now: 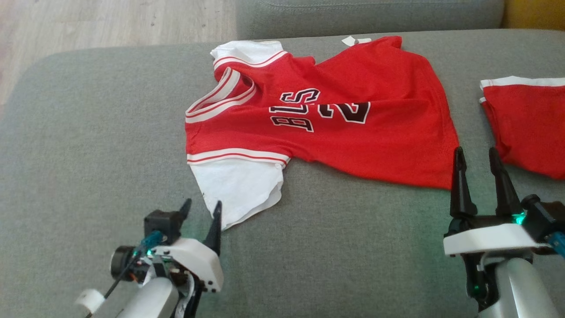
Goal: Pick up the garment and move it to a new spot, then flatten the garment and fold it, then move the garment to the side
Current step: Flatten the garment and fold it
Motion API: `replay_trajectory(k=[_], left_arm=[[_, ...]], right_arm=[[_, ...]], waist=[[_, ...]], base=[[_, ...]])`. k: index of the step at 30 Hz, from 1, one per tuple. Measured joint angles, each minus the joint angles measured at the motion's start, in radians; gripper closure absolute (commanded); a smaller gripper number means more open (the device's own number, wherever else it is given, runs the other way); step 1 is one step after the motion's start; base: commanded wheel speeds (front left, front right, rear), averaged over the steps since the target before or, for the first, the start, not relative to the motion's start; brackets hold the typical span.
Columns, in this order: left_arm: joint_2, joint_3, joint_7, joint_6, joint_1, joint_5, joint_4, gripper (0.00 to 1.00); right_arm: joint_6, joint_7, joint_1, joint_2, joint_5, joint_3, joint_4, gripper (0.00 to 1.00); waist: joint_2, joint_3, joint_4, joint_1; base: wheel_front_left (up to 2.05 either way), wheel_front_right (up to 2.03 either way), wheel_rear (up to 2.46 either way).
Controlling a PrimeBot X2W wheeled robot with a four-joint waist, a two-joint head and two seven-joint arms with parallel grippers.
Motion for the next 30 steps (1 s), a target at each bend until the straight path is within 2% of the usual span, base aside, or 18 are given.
replay_trajectory(k=[7,10,22,23,24,25,30], left_arm=[[0.000,-0.030,0.110,0.010,0.002,-0.018,0.016,0.00],[0.001,-0.029,0.119,0.027,0.005,-0.018,0.018,0.00],[0.009,-0.040,0.161,0.022,-0.009,-0.021,0.015,0.00],[0.009,-0.042,0.170,0.016,-0.012,-0.021,0.014,0.43],[0.010,-0.044,0.174,0.016,-0.015,-0.021,0.014,0.81],[0.011,-0.045,0.179,0.009,-0.018,-0.022,0.014,1.00],[0.013,-0.045,0.176,0.007,-0.020,-0.031,0.013,1.00]], right_arm=[[0.000,0.000,0.000,0.000,0.000,0.002,0.002,0.00],[0.000,0.000,0.000,0.000,0.000,0.003,0.002,0.00],[0.000,0.000,-0.006,0.000,0.001,0.001,0.001,0.00],[0.000,0.000,-0.006,0.000,0.001,0.001,0.001,0.00],[0.000,0.000,-0.007,0.000,0.004,0.000,0.001,0.00],[0.000,0.000,-0.009,0.000,0.007,0.000,0.001,0.00],[0.000,0.000,-0.014,0.000,0.008,-0.008,0.003,0.00]], waist=[[0.0000,0.011,-0.016,0.0001],[0.0000,0.017,-0.023,0.0001],[0.0000,0.043,-0.037,0.0000],[0.0000,0.044,-0.037,0.0001],[0.0000,0.045,-0.037,0.0001],[0.0000,0.045,-0.038,0.0001],[0.0000,0.036,-0.036,0.0001]], base=[[0.00,0.00,0.00],[0.00,0.00,0.00],[0.00,0.00,0.00],[0.00,0.00,0.00],[0.00,0.00,0.00],[0.00,0.00,0.00],[0.00,0.00,0.00]])
